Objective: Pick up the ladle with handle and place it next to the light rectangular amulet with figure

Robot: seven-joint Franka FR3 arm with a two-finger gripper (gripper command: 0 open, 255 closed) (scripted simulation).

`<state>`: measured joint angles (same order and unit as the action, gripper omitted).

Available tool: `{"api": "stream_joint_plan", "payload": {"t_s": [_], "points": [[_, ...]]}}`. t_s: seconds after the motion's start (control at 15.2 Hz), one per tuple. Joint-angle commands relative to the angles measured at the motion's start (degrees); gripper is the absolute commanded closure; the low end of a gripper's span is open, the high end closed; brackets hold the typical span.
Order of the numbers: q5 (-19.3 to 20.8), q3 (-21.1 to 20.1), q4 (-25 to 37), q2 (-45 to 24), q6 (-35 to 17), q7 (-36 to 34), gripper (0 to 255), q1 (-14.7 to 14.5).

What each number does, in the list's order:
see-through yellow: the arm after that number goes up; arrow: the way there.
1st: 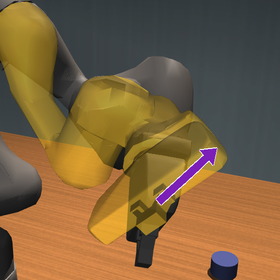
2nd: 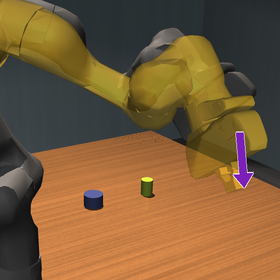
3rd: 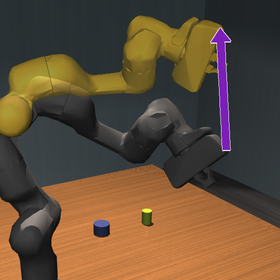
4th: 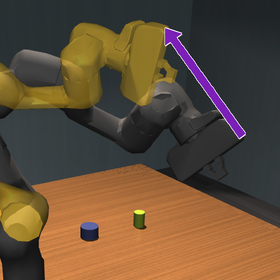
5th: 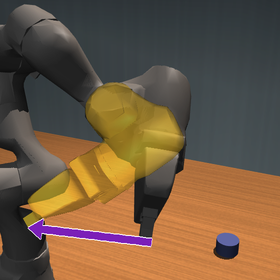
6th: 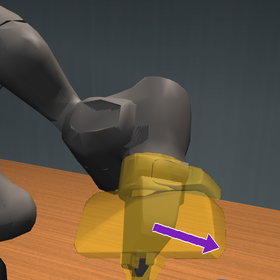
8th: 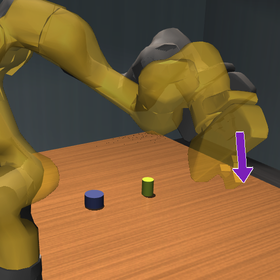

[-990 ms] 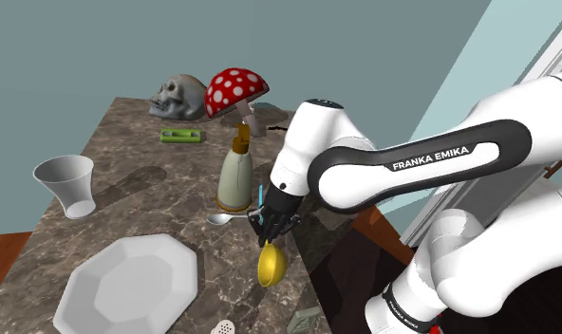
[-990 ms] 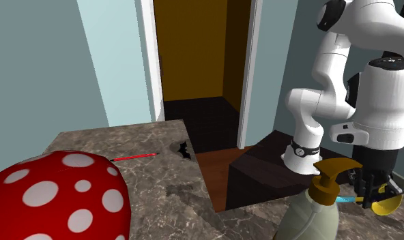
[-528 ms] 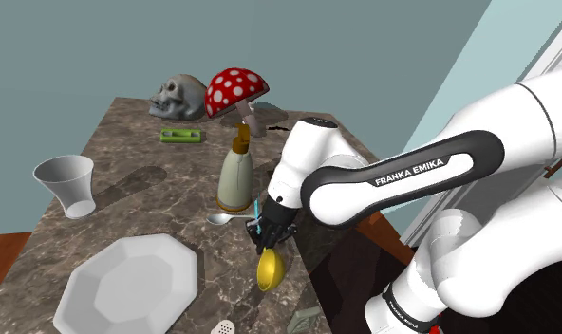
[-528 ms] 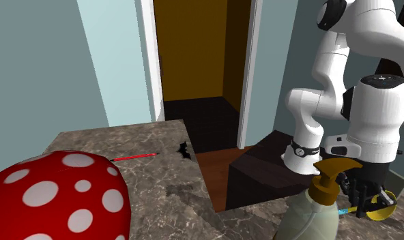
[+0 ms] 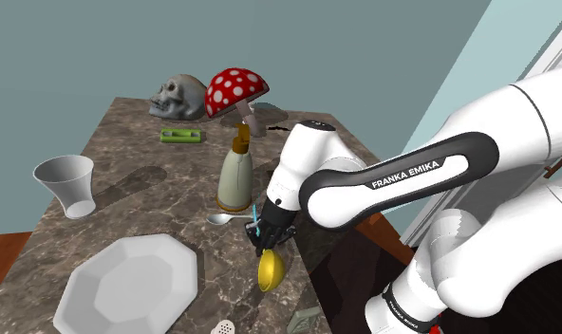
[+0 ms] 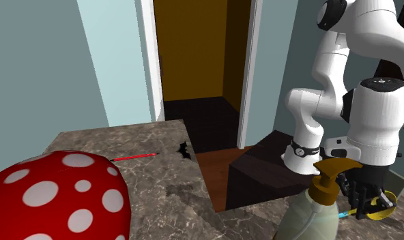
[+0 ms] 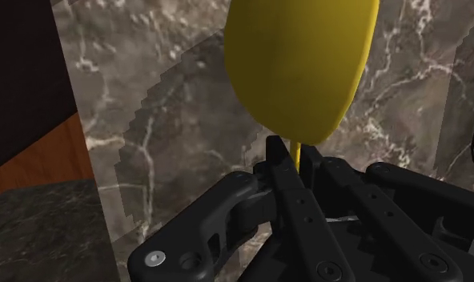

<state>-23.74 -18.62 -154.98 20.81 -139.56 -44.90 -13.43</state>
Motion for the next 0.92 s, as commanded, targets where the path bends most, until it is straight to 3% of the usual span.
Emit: {"api": "stream_joint_plan", "payload": {"t_s": [0.0,0.33,0.59,0.86], "points": [[0.00,-0.05,-0.05,-0.06,0.02,-0.01,0,-0.03],[0.00,-0.03,-0.06,-0.02,0.05,0.00,0,-0.03],[1.76,1.85,2.59,6.47,9.35,-0.60,0,0.79],[1.77,1.86,2.59,6.47,9.35,-0.61,0,0.78]]}}
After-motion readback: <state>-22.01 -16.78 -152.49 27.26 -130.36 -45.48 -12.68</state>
